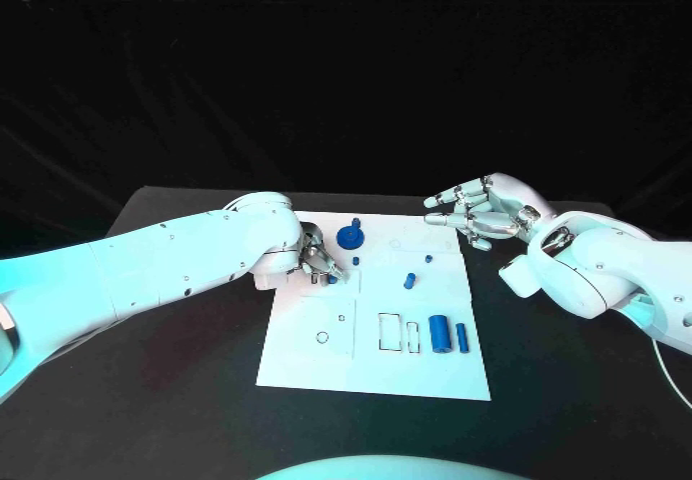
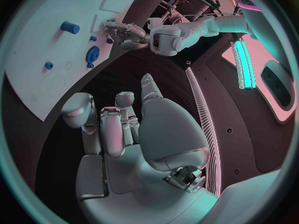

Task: Assemble the parts on the task board

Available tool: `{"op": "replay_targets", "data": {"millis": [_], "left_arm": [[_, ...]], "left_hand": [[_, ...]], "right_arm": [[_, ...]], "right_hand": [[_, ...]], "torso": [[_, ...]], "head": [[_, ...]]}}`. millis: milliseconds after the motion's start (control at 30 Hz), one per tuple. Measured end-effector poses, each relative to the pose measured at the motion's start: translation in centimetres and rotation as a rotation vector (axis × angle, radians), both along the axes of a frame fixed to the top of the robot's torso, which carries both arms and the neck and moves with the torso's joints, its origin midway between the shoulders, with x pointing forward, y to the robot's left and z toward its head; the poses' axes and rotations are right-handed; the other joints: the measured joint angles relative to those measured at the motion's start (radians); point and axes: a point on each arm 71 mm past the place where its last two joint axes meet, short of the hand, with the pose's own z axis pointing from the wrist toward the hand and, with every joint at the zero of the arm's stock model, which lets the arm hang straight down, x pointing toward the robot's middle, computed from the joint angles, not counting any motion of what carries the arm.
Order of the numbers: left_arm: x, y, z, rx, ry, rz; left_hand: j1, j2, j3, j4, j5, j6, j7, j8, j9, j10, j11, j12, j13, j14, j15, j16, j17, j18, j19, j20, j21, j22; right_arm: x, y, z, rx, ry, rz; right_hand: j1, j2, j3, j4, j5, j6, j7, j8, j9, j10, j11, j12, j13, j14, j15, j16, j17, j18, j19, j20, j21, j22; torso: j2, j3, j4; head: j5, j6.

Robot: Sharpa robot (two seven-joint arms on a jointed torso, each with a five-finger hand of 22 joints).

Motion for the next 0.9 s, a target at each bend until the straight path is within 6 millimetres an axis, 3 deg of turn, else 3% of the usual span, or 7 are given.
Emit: {"op": "replay_targets", "data": {"millis": [167, 400, 533, 633, 900], "left_arm": [[0.1, 0.5, 1.3, -0.017, -0.026, 0.008], [0.9, 1.3, 5.0, -0.031, -0.089, 0.014], [2.0, 2.2, 7.5, -0.023, -0.126, 0.030], [3.1, 3.1, 8.9, -0.017, -0.145, 0.060], [5.7, 3.3, 9.3, -0.006, -0.132, 0.122]], "left_hand": [[0.004, 0.004, -0.041, 0.012, 0.000, 0.000, 0.000, 0.000, -0.003, 0.000, 0.000, 0.000, 0.000, 0.000, 0.000, 0.000, 0.000, 0.000, 0.000, 0.000, 0.000, 0.000], [0.031, 0.016, -0.125, 0.047, -0.059, -0.011, 0.011, -0.012, -0.016, -0.026, 0.007, -0.049, -0.045, 0.000, 0.000, 0.000, 0.000, 0.000, 0.000, 0.000, -0.030, 0.000], [0.085, 0.024, -0.161, 0.049, -0.062, -0.050, 0.030, -0.045, -0.037, -0.087, 0.022, -0.139, -0.137, 0.000, 0.000, 0.000, 0.000, 0.000, 0.000, 0.000, -0.068, 0.000], [0.114, 0.035, -0.183, 0.053, -0.062, -0.068, 0.045, -0.067, -0.054, -0.111, 0.035, -0.176, -0.176, 0.000, 0.011, 0.000, 0.000, 0.000, 0.002, 0.009, -0.081, 0.000], [0.146, 0.053, -0.208, 0.062, -0.062, -0.068, 0.046, -0.078, -0.065, -0.116, 0.041, -0.186, -0.187, 0.004, 0.014, 0.000, 0.000, 0.000, 0.000, 0.015, -0.081, 0.001]], "right_arm": [[0.0, -0.1, 0.0, -0.001, 0.000, -0.001], [0.1, -0.1, -0.1, -0.002, 0.001, -0.002], [0.2, -0.1, -0.1, -0.003, 0.003, -0.002], [0.2, 0.0, -0.1, -0.003, 0.004, -0.002], [0.2, 0.1, -0.1, -0.002, 0.004, 0.002]], "right_hand": [[0.000, 0.000, 0.000, 0.000, 0.000, 0.000, 0.000, 0.000, 0.000, 0.000, 0.000, 0.000, 0.000, 0.000, 0.000, 0.000, 0.000, 0.000, 0.000, 0.000, 0.000, 0.000], [0.000, 0.000, 0.000, 0.000, 0.000, 0.000, 0.000, 0.000, 0.000, -0.004, 0.004, 0.000, -0.002, 0.000, 0.000, -0.006, 0.001, 0.000, 0.000, 0.000, -0.006, -0.002], [0.000, 0.000, 0.000, 0.000, 0.000, 0.000, 0.000, 0.000, 0.000, -0.004, 0.004, 0.000, -0.002, 0.000, 0.000, -0.006, 0.001, 0.000, 0.000, 0.000, -0.006, -0.002], [0.000, 0.000, -0.003, 0.003, 0.000, 0.000, 0.000, 0.000, 0.000, -0.004, 0.004, 0.000, -0.005, 0.000, 0.000, -0.006, 0.001, 0.000, 0.000, 0.000, -0.006, -0.003], [0.000, 0.000, -0.003, 0.003, 0.000, 0.000, 0.000, 0.000, 0.000, -0.004, 0.003, 0.000, -0.007, 0.000, 0.000, -0.006, 0.001, 0.000, 0.000, 0.000, -0.006, -0.004]], "torso": [[-0.001, 0.0000, 0.0000], [0.000, -0.0007, -0.0024], [0.001, -0.0007, -0.0039], [0.001, -0.0002, -0.0038], [0.002, -0.0017, -0.0022]], "head": [[-0.001, 0.002], [-0.003, 0.007], [-0.003, 0.009], [-0.002, 0.012], [0.000, 0.016]]}}
